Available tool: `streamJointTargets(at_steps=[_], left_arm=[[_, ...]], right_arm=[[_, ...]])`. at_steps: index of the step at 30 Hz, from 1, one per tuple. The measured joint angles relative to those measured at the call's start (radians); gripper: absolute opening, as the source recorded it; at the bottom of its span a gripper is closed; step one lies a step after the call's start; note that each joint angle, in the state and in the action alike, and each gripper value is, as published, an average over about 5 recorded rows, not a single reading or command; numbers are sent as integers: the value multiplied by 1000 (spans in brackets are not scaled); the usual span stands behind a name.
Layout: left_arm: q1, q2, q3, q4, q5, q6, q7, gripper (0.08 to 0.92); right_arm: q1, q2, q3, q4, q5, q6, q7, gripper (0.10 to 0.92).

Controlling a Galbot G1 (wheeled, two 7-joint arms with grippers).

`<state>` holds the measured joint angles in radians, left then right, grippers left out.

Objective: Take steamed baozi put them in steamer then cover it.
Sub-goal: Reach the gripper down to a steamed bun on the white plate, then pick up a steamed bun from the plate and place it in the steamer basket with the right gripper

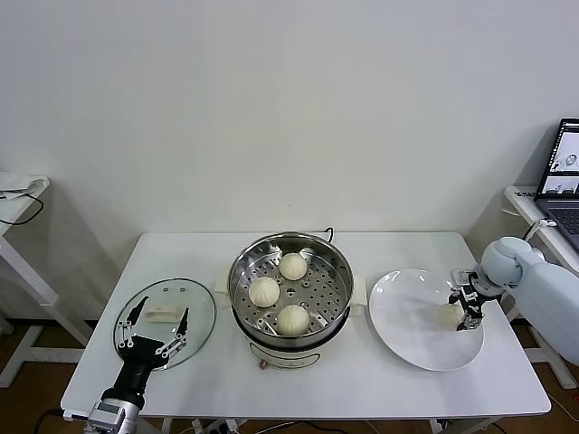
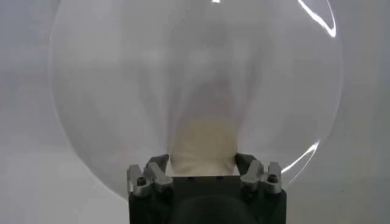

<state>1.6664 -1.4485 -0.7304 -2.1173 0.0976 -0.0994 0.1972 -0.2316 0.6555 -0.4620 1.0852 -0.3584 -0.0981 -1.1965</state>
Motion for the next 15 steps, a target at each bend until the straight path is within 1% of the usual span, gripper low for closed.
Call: streamJointTargets(at_steps=[9, 15], left_arm=[[-4, -2, 6, 0, 3, 1, 0, 823], [-1, -3, 7, -8, 4, 2, -2, 823]], right_arm=[[11, -14, -4, 15, 19, -3, -12, 653], [66, -56, -55, 60, 81, -25, -23, 652]])
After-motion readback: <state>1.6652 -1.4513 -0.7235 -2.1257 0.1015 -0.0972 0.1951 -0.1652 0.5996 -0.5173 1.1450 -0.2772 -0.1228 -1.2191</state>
